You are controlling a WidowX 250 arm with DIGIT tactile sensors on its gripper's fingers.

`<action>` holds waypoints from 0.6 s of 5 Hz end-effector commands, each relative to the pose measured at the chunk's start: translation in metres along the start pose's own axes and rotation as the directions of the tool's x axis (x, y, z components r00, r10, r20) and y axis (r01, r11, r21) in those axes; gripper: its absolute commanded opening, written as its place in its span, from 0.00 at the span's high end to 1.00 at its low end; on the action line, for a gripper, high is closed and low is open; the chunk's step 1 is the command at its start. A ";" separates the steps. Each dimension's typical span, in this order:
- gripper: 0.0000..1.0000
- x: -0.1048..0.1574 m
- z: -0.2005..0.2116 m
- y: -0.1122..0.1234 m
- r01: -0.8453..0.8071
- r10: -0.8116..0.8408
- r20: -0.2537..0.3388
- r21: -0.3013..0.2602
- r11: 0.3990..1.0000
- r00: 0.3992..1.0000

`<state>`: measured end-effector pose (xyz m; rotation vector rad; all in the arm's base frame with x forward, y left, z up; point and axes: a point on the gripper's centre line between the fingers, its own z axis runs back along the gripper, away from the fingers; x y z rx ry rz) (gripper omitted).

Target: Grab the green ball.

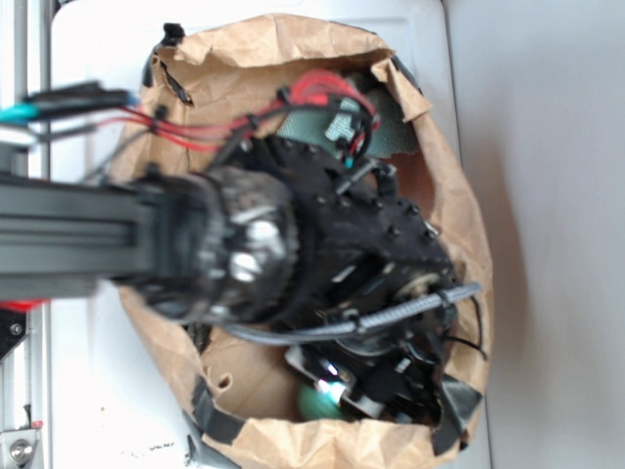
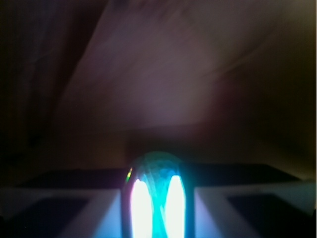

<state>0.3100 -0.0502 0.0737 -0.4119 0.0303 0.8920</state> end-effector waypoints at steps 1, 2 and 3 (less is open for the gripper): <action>1.00 0.014 0.096 0.000 0.024 -0.013 0.249 -0.042 0.999 0.968; 1.00 0.014 0.119 0.004 -0.006 0.000 0.347 0.014 1.000 0.938; 1.00 0.011 0.143 0.011 0.011 -0.038 0.441 0.065 0.998 0.897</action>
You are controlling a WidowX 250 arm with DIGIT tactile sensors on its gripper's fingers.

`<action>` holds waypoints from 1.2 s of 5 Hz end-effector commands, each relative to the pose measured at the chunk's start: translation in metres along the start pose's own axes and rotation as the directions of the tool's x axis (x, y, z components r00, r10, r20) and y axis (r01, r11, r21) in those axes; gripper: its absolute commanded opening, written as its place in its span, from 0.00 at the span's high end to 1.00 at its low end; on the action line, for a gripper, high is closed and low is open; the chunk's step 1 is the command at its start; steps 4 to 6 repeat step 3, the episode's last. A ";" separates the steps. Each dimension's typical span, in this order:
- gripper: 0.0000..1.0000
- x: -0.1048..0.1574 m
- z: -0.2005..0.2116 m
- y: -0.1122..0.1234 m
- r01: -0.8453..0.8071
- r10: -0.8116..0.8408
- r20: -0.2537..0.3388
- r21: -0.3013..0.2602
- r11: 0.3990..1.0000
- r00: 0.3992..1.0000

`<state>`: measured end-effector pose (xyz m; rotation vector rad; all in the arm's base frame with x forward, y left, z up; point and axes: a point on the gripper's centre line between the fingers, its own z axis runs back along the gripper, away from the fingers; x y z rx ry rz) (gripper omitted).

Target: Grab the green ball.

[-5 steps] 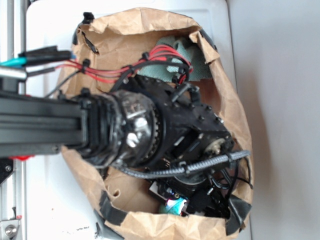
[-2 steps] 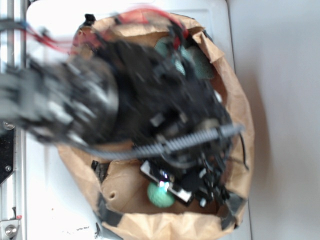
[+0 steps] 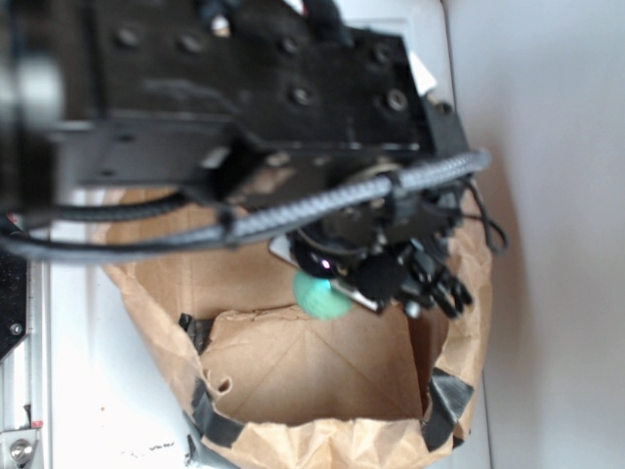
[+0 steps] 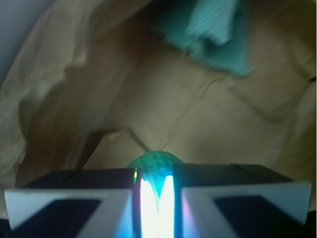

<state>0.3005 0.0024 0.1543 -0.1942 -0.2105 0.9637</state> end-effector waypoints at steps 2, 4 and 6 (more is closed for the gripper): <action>1.00 0.009 0.068 0.025 0.071 -0.077 0.209 0.036 0.997 0.975; 1.00 0.007 0.065 0.031 0.070 -0.066 0.227 -0.009 0.998 0.972; 1.00 0.007 0.065 0.031 0.070 -0.066 0.227 -0.009 0.998 0.972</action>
